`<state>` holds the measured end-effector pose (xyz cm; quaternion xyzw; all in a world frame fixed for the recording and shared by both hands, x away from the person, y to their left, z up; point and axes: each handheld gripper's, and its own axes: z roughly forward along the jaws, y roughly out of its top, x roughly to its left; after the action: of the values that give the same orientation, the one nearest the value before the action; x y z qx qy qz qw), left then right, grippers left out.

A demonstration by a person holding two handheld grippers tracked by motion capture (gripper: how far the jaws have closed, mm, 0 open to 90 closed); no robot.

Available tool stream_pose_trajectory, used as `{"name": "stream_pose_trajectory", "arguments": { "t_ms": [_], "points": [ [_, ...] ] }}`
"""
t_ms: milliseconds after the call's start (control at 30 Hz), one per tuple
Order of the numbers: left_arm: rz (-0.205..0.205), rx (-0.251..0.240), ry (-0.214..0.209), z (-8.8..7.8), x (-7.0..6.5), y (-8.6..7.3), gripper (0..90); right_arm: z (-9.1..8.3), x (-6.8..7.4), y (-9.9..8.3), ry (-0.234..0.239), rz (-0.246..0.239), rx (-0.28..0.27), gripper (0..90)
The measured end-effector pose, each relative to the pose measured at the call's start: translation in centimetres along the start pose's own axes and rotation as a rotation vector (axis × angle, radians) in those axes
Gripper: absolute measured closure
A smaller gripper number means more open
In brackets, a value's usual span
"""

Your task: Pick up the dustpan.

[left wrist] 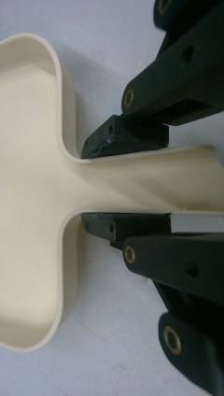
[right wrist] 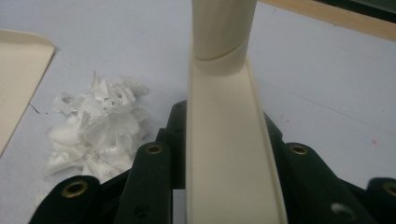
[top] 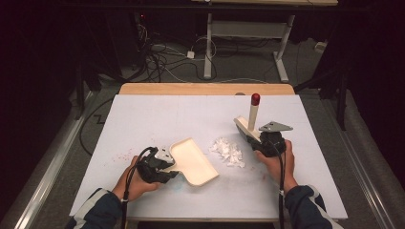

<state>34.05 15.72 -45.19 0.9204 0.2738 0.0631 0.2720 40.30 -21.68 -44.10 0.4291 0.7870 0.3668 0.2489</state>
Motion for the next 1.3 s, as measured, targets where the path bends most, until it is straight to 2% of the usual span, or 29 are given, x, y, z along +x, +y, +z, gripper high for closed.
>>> {"name": "stream_pose_trajectory", "arguments": {
  "t_ms": [167, 300, 500, 767, 867, 1300],
  "points": [
    [0.002, -0.004, -0.006, 0.1, 0.1, 0.0, 63.9, -0.2, -0.6, -0.2, 0.008, 0.021, -0.016, 68.1],
    [0.003, -0.003, -0.008, 0.2, 0.1, 0.0, 63.9, -0.3, -0.8, -0.4, 0.018, 0.008, -0.018, 68.0],
    [-0.002, -0.004, -0.005, 0.2, 0.0, 0.1, 63.9, -0.3, -1.4, -0.5, 0.02, 0.02, -0.033, 68.0],
    [-0.001, 0.001, -0.007, 0.2, 0.0, 0.4, 63.9, -0.3, -0.8, -0.3, -0.003, 0.027, -0.094, 68.0],
    [0.004, 0.005, -0.004, 0.2, 0.0, 0.5, 63.9, 0.1, -0.7, -0.4, 0.004, 0.021, -0.07, 68.1],
    [0.01, 0.008, -0.013, 0.2, -0.2, 0.4, 63.9, 0.3, 0.5, -0.4, 0.028, -0.01, -0.063, 68.0]
  ]
}}
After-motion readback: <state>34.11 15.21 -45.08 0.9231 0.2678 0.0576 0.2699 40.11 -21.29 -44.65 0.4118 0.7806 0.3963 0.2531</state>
